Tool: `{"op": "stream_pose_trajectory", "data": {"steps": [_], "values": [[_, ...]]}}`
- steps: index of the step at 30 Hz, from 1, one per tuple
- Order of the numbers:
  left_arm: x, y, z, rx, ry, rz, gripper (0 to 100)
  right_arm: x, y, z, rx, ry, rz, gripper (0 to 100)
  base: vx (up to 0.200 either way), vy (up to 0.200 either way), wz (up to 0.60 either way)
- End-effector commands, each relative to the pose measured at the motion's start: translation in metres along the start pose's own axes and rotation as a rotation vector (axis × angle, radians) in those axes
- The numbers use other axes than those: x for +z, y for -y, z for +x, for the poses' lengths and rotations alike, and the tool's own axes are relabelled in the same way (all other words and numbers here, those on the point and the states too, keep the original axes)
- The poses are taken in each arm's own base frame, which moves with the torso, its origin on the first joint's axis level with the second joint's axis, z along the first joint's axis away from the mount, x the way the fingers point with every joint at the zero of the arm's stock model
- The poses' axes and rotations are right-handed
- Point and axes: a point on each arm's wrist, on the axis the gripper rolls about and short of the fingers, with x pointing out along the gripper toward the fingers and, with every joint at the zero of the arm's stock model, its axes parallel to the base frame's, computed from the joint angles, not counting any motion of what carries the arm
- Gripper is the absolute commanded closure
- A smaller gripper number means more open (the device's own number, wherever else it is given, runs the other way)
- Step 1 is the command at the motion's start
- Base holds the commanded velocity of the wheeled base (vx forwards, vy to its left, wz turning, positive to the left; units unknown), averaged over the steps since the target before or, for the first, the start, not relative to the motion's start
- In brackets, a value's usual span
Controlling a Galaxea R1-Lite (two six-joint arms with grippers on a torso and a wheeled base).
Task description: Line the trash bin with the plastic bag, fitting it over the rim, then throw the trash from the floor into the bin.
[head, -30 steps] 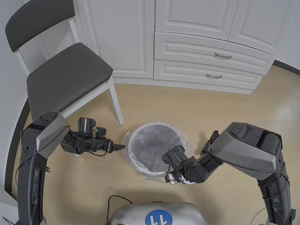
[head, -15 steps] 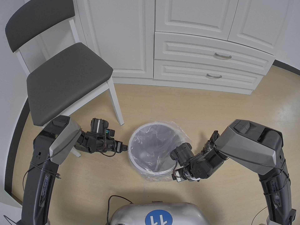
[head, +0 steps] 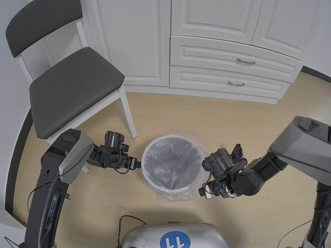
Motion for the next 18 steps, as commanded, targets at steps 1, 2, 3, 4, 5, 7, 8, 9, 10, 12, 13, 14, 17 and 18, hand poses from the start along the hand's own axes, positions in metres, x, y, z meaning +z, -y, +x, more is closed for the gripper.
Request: {"op": "stream_pose_trajectory", "data": {"steps": [1, 2, 3, 4, 5, 7, 8, 9, 10, 12, 13, 14, 17, 18], "values": [[-0.005, 0.003, -0.008, 0.022, -0.033, 0.03, 0, 0.02, 0.013, -0.043, 0.062, 0.129, 0.054, 0, 0.0, 0.0, 0.0], [-0.001, 0.007, -0.028, 0.007, -0.036, 0.043, 0, 0.024, 0.015, -0.046, 0.086, 0.171, 0.078, 0, 0.0, 0.0, 0.0], [-0.002, 0.01, -0.037, -0.013, -0.04, 0.044, 0, 0.024, 0.016, -0.047, 0.094, 0.188, 0.085, 0, 0.0, 0.0, 0.0], [-0.004, 0.013, -0.046, -0.044, -0.042, 0.047, 0, 0.021, 0.018, -0.046, 0.096, 0.194, 0.088, 0, 0.0, 0.0, 0.0], [-0.006, 0.016, -0.055, -0.071, -0.038, 0.051, 0, 0.017, 0.021, -0.044, 0.091, 0.201, 0.086, 0, 0.0, 0.0, 0.0], [-0.006, 0.018, -0.067, -0.087, -0.013, 0.059, 0, 0.016, 0.024, -0.044, 0.091, 0.228, 0.078, 0, 0.0, 0.0, 0.0], [-0.008, 0.022, -0.078, -0.087, 0.009, 0.066, 0, 0.018, 0.031, -0.046, 0.091, 0.271, 0.084, 0, 0.0, 0.0, 0.0], [-0.011, 0.024, -0.086, -0.086, 0.019, 0.068, 0, 0.018, 0.034, -0.045, 0.098, 0.292, 0.089, 0, 0.0, 0.0, 0.0], [-0.015, 0.025, -0.093, -0.086, 0.025, 0.072, 0, 0.017, 0.036, -0.045, 0.111, 0.309, 0.092, 0, 0.0, 0.0, 0.0], [-0.017, 0.03, -0.113, -0.082, 0.063, 0.082, 0, 0.013, 0.036, -0.045, 0.154, 0.34, 0.089, 0, 0.0, 0.0, 0.0], [-0.019, 0.033, -0.126, -0.08, 0.087, 0.087, 0, 0.01, 0.036, -0.044, 0.171, 0.361, 0.079, 0, 0.0, 0.0, 0.0], [-0.021, 0.035, -0.133, -0.08, 0.097, 0.089, 0, 0.01, 0.035, -0.044, 0.178, 0.375, 0.073, 0, 0.0, 0.0, 0.0], [-0.03, 0.048, -0.16, -0.088, 0.131, 0.109, 0, 0.013, 0.039, -0.041, 0.178, 0.461, 0.058, 0, 0.0, 0.0, 0.0], [-0.034, 0.051, -0.169, -0.088, 0.139, 0.112, 0, 0.012, 0.041, -0.039, 0.17, 0.479, 0.05, 0, 0.0, 0.0, 0.0]]}}
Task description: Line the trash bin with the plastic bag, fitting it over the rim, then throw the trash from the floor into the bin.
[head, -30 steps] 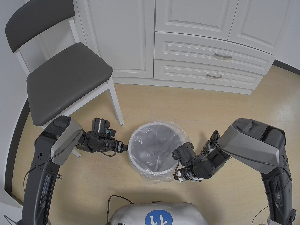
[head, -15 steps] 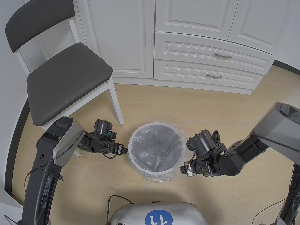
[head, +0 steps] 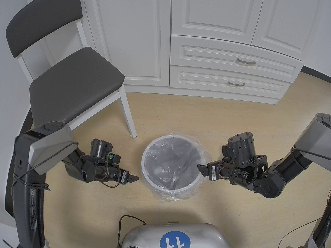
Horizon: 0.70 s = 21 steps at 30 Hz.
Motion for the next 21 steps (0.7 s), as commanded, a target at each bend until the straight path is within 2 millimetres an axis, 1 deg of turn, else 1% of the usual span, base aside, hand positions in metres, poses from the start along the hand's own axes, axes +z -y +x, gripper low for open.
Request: {"op": "stream_pose_trajectory", "data": {"steps": [1, 4, 5, 6, 7, 8, 10, 11, 12, 13, 14, 18, 19, 20, 21], "values": [[0.008, 0.032, -0.085, -0.007, 0.164, 0.068, 0, -0.01, 0.017, -0.001, 0.021, 0.103, -0.045, 0, 0.0, 0.0, 0.0], [0.0, 0.039, -0.107, -0.004, 0.179, 0.07, 0, -0.012, 0.032, -0.002, -0.017, 0.115, -0.076, 0, 0.0, 0.0, 0.0], [0.0, 0.039, -0.108, -0.004, 0.177, 0.07, 0, -0.013, 0.033, -0.002, -0.018, 0.114, -0.077, 0, 0.0, 0.0, 0.0], [-0.004, 0.043, -0.117, -0.005, 0.181, 0.072, 0, -0.01, 0.036, -0.004, -0.034, 0.131, -0.086, 0, 0.0, 0.0, 0.0], [-0.007, 0.046, -0.126, -0.006, 0.188, 0.077, 0, -0.007, 0.035, -0.01, -0.035, 0.153, -0.09, 0, 0.0, 0.0, 0.0], [-0.01, 0.05, -0.133, -0.007, 0.2, 0.083, 0, -0.004, 0.035, -0.018, -0.037, 0.17, -0.097, 0, 0.0, 0.0, 0.0], [-0.014, 0.059, -0.151, -0.002, 0.235, 0.096, 0, 0.002, 0.032, -0.045, -0.041, 0.221, -0.172, 0, 0.0, 0.0, 0.0], [-0.015, 0.06, -0.152, -0.003, 0.237, 0.096, 0, 0.003, 0.032, -0.048, -0.042, 0.227, -0.177, 0, 0.0, 0.0, 0.0], [-0.02, 0.067, -0.164, 0.003, 0.261, 0.108, 0, 0.008, 0.033, -0.065, -0.053, 0.266, -0.238, 0, 0.0, 0.0, 0.0], [-0.02, 0.067, -0.164, 0.003, 0.261, 0.108, 0, 0.008, 0.033, -0.065, -0.053, 0.266, -0.238, 0, 0.0, 0.0, 0.0], [-0.026, 0.074, -0.176, 0.006, 0.285, 0.121, 0, 0.009, 0.037, -0.078, -0.067, 0.294, -0.277, 0, 0.0, 0.0, 0.0], [-0.04, 0.088, -0.2, -0.003, 0.339, 0.151, 0, 0.018, 0.042, -0.102, -0.074, 0.388, -0.289, 0, 0.0, 0.0, 0.0], [-0.044, 0.094, -0.211, -0.004, 0.376, 0.168, 0, 0.021, 0.042, -0.115, -0.069, 0.428, -0.3, 0, 0.0, 0.0, 0.0], [-0.045, 0.095, -0.215, -0.002, 0.392, 0.175, 0, 0.022, 0.043, -0.12, -0.072, 0.438, -0.306, 0, 0.0, 0.0, 0.0], [-0.046, 0.099, -0.227, 0.01, 0.439, 0.184, 0, 0.024, 0.045, -0.135, -0.077, 0.473, -0.341, 0, 0.0, 0.0, 0.0]]}}
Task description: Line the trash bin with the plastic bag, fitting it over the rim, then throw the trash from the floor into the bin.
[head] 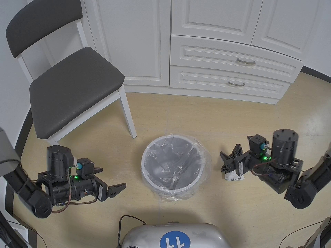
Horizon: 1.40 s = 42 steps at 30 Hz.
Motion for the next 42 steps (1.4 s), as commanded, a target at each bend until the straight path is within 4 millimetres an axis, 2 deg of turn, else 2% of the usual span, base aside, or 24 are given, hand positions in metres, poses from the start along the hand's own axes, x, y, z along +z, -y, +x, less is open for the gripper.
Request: {"op": "stream_pose_trajectory", "data": {"steps": [1, 7, 11, 13, 20, 27, 33, 37, 42], "values": [[0.011, 0.028, -0.065, 0.012, 0.21, 0.077, 0, 0.032, 0.021, -0.068, -0.033, 0.198, -0.096, 0, 0.0, 0.0, 0.0], [0.029, 0.042, -0.101, 0.012, 0.367, 0.116, 0, 0.038, 0.036, -0.114, -0.06, 0.312, -0.194, 0, 0.0, 0.0, 0.0], [0.03, 0.043, -0.109, 0.014, 0.389, 0.116, 0, 0.04, 0.04, -0.13, -0.021, 0.378, -0.204, 0, 0.0, 0.0, 0.0], [0.027, 0.044, -0.114, 0.014, 0.392, 0.099, 0, 0.038, 0.043, -0.144, 0.013, 0.43, -0.227, 0, 0.0, 0.0, 0.0], [0.024, 0.045, -0.119, 0.003, 0.412, 0.072, 0, 0.04, 0.046, -0.143, -0.001, 0.398, -0.217, 0, 0.0, 0.0, 0.0], [0.026, 0.049, -0.138, 0.004, 0.498, 0.099, 0, 0.045, 0.047, -0.139, -0.056, 0.308, -0.168, 0, 0.0, 0.0, 0.0], [0.04, 0.047, -0.139, 0.021, 0.52, 0.089, 0, 0.056, 0.048, -0.136, -0.034, 0.283, -0.083, 0, 0.0, 0.0, 0.0], [0.052, 0.045, -0.138, 0.035, 0.476, 0.073, 0, 0.077, 0.056, -0.143, -0.022, 0.184, 0.038, 0, 0.0, 0.0, 0.0], [0.067, 0.048, -0.15, 0.095, 0.427, -0.002, 0, 0.105, 0.066, -0.168, 0.059, -0.063, 0.243, 0, 0.0, 0.0, 0.0]]}}
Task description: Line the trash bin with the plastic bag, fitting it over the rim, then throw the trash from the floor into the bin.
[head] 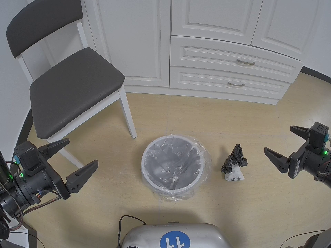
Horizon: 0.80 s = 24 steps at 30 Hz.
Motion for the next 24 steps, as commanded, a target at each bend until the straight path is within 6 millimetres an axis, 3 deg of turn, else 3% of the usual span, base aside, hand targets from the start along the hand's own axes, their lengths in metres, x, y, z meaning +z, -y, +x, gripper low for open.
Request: {"op": "stream_pose_trajectory", "data": {"steps": [1, 4, 9, 16, 18, 19, 20, 21, 23, 24], "values": [[0.032, 0.003, -0.003, 0.064, -0.033, -0.074, 0, 0.058, 0.02, -0.033, 0.029, -0.144, 0.284, 0, 0.0, 0.0, 0.0], [0.044, 0.008, -0.009, 0.062, -0.048, -0.128, 0, 0.065, 0.024, -0.033, 0.011, -0.19, 0.36, 0, 0.0, 0.0, 0.0], [0.046, 0.008, -0.018, 0.066, -0.101, -0.134, 0, 0.057, 0.035, -0.014, -0.062, -0.259, 0.377, 0, 0.0, 0.0, 0.0], [0.043, 0.008, -0.016, 0.068, -0.126, -0.13, 0, 0.029, 0.062, 0.054, -0.084, -0.425, 0.421, 0, 0.0, 0.0, 0.0], [0.043, 0.008, -0.016, 0.069, -0.126, -0.13, 0, 0.022, 0.065, 0.065, -0.09, -0.447, 0.43, 0, 0.0, 0.0, 0.0], [0.043, 0.008, -0.016, 0.071, -0.123, -0.129, 0, 0.009, 0.072, 0.088, -0.114, -0.484, 0.444, 0, 0.0, 0.0, 0.0], [0.043, 0.008, -0.016, 0.072, -0.123, -0.129, 0, 0.005, 0.072, 0.093, -0.118, -0.493, 0.448, 0, 0.0, 0.0, 0.0], [0.044, 0.008, -0.017, 0.088, -0.117, -0.127, 0, -0.009, 0.074, 0.113, -0.126, -0.528, 0.454, 0, 0.0, 0.0, 0.0], [0.044, 0.008, -0.017, 0.098, -0.114, -0.124, 0, -0.018, 0.074, 0.124, -0.128, -0.556, 0.456, 0, 0.0, 0.0, 0.0], [0.045, 0.007, -0.018, 0.122, -0.109, -0.114, 0, -0.038, 0.074, 0.146, -0.134, -0.608, 0.461, 0, 0.0, 0.0, 0.0]]}}
